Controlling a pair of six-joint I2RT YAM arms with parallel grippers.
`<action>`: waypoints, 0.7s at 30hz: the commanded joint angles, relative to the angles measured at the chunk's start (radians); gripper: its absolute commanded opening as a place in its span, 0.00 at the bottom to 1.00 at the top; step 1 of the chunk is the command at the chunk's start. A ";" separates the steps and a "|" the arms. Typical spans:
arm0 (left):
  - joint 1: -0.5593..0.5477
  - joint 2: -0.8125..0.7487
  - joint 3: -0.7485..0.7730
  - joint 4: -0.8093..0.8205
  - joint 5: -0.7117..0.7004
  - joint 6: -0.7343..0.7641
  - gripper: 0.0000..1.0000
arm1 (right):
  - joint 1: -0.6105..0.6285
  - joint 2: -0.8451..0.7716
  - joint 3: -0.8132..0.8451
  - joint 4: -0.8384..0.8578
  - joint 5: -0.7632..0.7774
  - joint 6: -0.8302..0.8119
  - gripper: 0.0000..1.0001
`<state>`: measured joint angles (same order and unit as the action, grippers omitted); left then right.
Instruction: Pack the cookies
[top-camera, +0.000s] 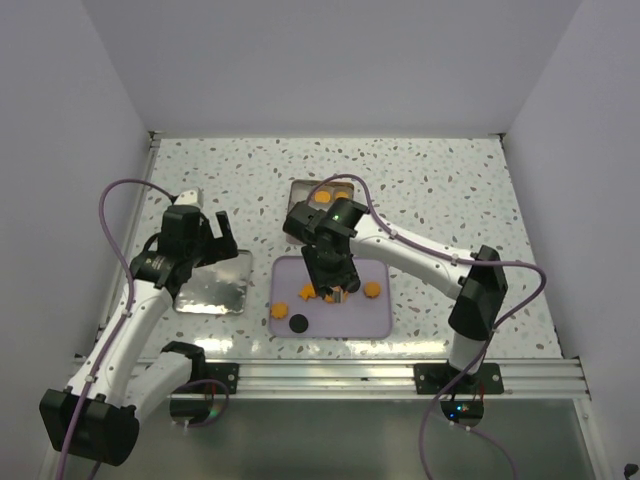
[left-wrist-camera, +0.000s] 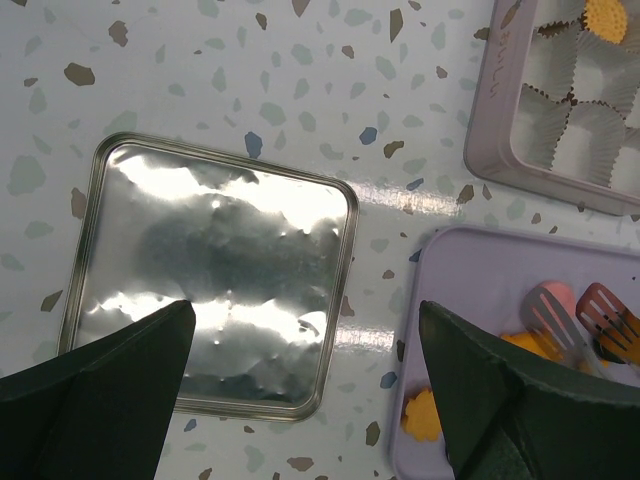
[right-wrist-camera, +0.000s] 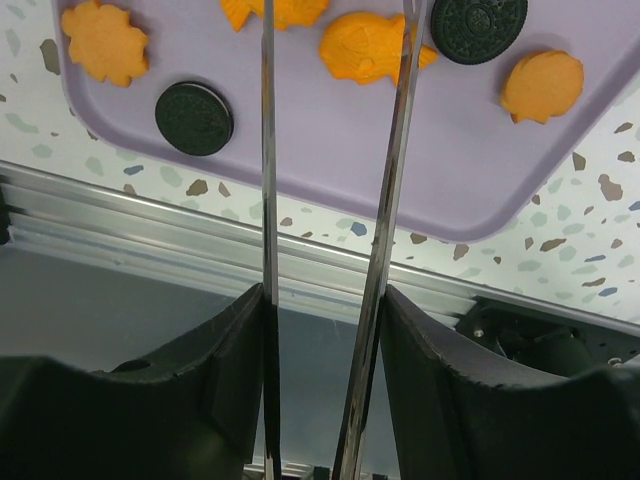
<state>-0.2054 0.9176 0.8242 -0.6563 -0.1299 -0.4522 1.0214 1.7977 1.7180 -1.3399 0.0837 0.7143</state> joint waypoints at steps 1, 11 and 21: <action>0.000 -0.016 0.000 0.040 0.001 0.017 1.00 | 0.003 0.011 0.057 -0.031 0.014 0.001 0.49; 0.000 -0.017 0.000 0.038 -0.004 0.015 1.00 | 0.008 0.037 0.063 -0.031 0.001 -0.007 0.48; 0.001 -0.014 0.000 0.038 -0.007 0.014 1.00 | 0.011 0.028 0.005 -0.007 -0.019 -0.001 0.42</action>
<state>-0.2054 0.9165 0.8242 -0.6559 -0.1303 -0.4522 1.0245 1.8286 1.7348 -1.3415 0.0818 0.7101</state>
